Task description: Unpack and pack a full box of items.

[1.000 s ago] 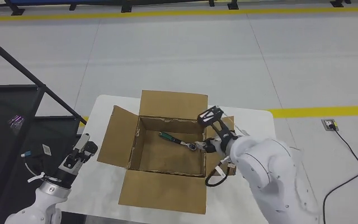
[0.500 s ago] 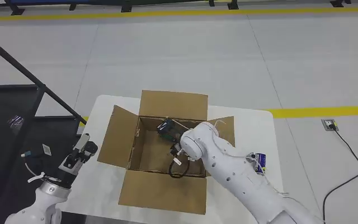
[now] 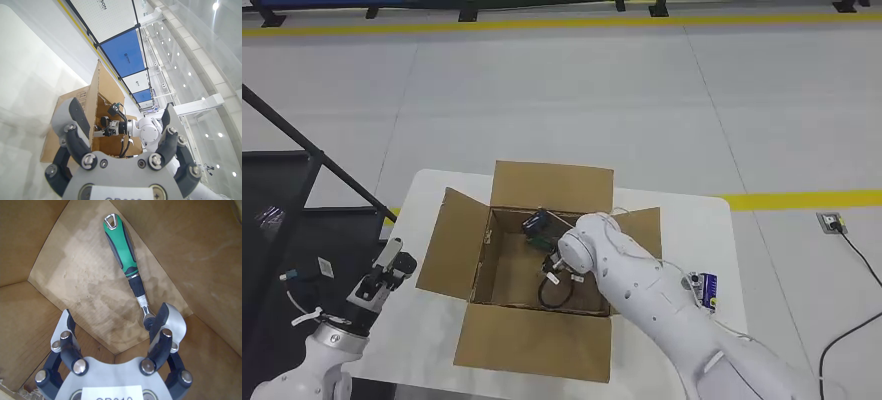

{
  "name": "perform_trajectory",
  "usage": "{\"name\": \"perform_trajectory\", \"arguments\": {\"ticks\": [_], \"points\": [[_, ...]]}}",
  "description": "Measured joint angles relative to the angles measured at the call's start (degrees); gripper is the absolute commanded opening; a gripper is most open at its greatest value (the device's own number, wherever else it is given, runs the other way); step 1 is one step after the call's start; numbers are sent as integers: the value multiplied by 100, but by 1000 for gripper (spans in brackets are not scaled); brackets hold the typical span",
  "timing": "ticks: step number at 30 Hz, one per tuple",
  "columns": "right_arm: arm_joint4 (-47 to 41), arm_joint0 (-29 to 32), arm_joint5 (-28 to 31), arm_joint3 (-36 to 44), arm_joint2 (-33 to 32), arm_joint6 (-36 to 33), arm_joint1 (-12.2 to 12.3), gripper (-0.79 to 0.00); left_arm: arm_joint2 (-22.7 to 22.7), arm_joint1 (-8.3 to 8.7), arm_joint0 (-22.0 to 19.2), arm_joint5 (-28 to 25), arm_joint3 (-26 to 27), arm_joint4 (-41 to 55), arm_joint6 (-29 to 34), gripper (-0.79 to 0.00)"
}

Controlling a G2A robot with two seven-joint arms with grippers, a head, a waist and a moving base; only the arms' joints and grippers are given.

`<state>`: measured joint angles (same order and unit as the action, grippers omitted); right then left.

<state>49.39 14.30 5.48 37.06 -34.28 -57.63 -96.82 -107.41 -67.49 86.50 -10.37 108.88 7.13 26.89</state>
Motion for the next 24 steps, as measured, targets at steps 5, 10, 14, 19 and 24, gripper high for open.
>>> {"name": "perform_trajectory", "arguments": {"ticks": [5, 10, 14, 19, 24], "points": [[1, 3, -2, -2, -1, 2, 0, 0, 0, 0, 0, 0, 0, 0, 0, 0], [208, 142, -279, -339, -13, 356, 1, 0, 0, 0, 0, 0, 0, 0, 0, 0], [285, 90, -217, -755, -32, 532, -26, 0, 0, 0, 0, 0, 0, 0, 0, 0], [211, 37, 11, -1131, -94, 694, -74, 0, 0, 0, 0, 0, 0, 0, 0, 0], [178, 6, 432, -1249, -80, 744, -145, 0, 0, 0, 0, 0, 0, 0, 0, 0]]}}
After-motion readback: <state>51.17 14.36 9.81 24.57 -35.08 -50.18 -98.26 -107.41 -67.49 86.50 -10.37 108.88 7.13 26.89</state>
